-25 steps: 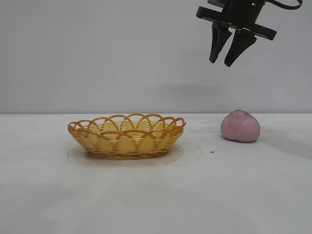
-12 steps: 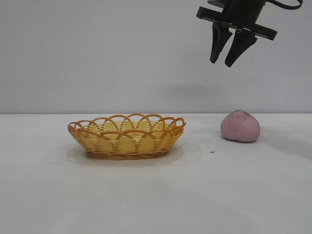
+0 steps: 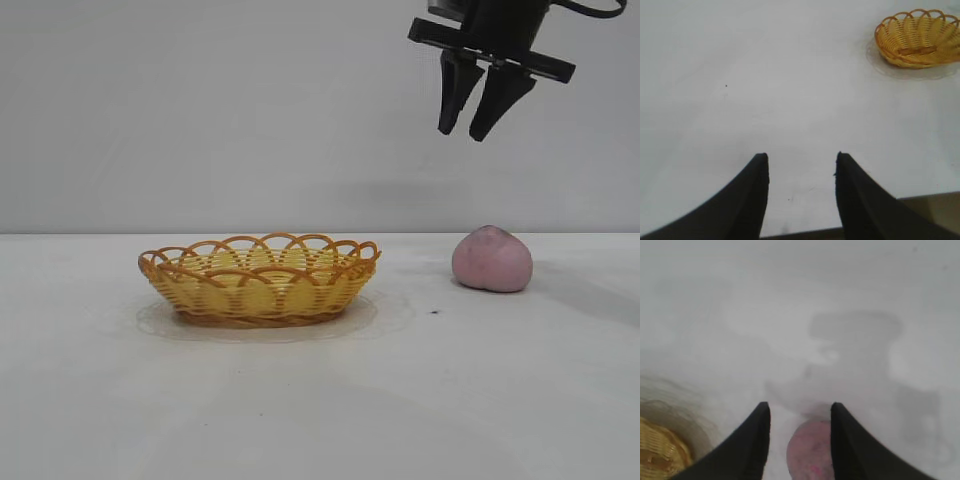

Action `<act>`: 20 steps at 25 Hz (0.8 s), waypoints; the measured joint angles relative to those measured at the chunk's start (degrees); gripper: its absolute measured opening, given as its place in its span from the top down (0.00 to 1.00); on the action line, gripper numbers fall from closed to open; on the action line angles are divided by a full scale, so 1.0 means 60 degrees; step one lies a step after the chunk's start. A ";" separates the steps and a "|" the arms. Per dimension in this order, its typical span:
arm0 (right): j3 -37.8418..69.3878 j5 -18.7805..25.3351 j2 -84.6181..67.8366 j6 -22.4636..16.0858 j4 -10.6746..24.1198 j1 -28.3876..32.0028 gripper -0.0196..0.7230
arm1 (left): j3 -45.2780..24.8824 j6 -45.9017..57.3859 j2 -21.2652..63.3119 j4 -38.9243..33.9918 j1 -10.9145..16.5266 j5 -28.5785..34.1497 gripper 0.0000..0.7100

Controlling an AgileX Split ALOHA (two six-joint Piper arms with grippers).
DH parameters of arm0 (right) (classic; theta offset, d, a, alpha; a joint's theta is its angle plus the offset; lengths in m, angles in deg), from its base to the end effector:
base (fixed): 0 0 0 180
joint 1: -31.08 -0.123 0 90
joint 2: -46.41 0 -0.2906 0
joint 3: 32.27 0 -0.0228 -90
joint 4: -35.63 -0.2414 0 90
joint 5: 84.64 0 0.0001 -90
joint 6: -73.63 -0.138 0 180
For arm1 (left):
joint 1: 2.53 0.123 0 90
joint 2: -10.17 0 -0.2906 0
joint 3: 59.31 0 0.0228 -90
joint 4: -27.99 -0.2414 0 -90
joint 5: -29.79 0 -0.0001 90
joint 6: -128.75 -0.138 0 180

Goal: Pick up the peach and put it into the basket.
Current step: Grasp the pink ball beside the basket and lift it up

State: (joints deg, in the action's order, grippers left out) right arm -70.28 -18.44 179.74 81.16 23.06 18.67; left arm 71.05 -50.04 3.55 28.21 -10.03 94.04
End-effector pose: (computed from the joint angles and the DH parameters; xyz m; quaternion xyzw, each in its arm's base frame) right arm 0.4686 0.1312 0.2068 -0.1428 0.9710 0.1127 0.1549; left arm 0.0180 -0.0029 0.2394 0.0478 0.8669 -0.0396 0.4946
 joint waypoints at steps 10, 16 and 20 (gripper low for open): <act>0.0000 0.0745 0.0214 0.0000 0.0448 0.0000 0.66 | 0.0000 -0.0045 0.0015 0.0039 0.0388 0.0000 0.61; 0.0000 0.0745 0.0556 0.0000 0.0431 0.0000 0.66 | 0.0000 -0.0045 0.0015 0.0039 0.1759 0.0000 0.61; 0.0271 0.0745 0.0590 0.0000 0.0368 0.0000 0.66 | 0.0000 -0.0045 0.0015 0.0039 0.2235 0.0000 0.61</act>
State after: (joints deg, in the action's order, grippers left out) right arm -68.66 -13.97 183.27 81.16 25.27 18.67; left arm 71.05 -50.31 3.64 28.45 3.38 94.04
